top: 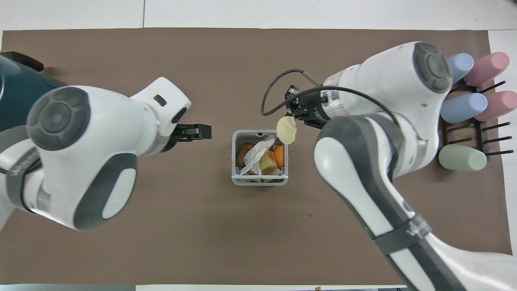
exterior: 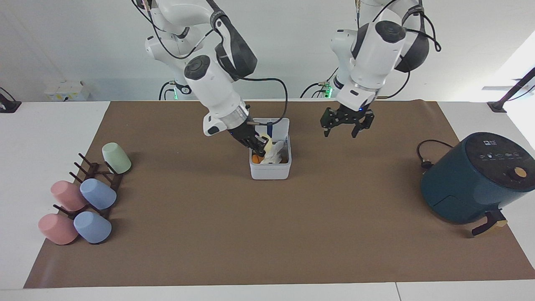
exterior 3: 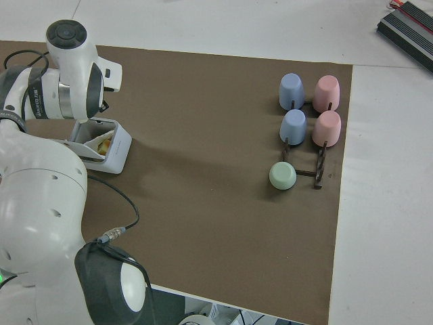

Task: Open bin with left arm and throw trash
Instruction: 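Bring the banana piece over the bin with the right gripper, then release the banana piece into the bin with the right gripper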

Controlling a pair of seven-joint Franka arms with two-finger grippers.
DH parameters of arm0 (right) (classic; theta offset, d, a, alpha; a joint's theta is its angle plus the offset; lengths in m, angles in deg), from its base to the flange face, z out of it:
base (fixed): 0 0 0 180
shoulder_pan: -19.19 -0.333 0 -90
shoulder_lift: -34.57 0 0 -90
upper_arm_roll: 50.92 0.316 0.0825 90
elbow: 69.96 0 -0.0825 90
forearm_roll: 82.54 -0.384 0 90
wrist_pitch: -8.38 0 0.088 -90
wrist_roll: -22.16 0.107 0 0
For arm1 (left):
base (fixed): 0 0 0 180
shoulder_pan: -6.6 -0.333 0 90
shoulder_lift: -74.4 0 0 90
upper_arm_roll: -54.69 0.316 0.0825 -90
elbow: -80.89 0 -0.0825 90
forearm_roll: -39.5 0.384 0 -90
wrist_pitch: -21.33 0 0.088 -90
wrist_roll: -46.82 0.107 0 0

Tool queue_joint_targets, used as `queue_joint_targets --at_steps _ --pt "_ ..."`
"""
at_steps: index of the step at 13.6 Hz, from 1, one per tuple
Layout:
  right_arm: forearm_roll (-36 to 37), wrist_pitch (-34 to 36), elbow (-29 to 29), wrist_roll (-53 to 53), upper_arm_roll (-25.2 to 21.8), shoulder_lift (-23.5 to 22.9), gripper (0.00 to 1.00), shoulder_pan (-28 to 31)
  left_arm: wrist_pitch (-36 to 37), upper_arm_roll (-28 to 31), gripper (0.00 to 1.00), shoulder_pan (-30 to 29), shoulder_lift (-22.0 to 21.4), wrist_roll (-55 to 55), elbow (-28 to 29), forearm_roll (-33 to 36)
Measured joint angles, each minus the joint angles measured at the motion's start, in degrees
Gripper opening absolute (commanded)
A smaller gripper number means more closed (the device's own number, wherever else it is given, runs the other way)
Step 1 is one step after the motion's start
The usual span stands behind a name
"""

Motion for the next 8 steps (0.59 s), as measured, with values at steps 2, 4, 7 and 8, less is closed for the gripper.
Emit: queue_joint_targets --at_steps 2,4,7,8 --pt "0.00 -3.66 -3.36 0.25 -0.02 0.32 0.39 -1.83 2.71 0.14 1.00 -5.32 -0.24 4.87 -1.40 0.00" --pt "-0.01 -4.75 -5.55 0.26 -0.02 0.97 0.96 -2.66 5.53 0.15 1.00 -9.64 -0.21 8.42 -4.13 0.01" --pt "0.03 -4.75 -6.36 0.25 -0.06 1.83 1.00 -2.75 11.24 0.15 1.00 -15.54 -0.22 15.39 -9.60 1.68" --pt "0.69 -4.72 -6.31 0.12 -0.09 2.00 1.00 -2.75 12.54 0.17 1.00 -16.53 -0.22 16.89 -11.10 3.11"
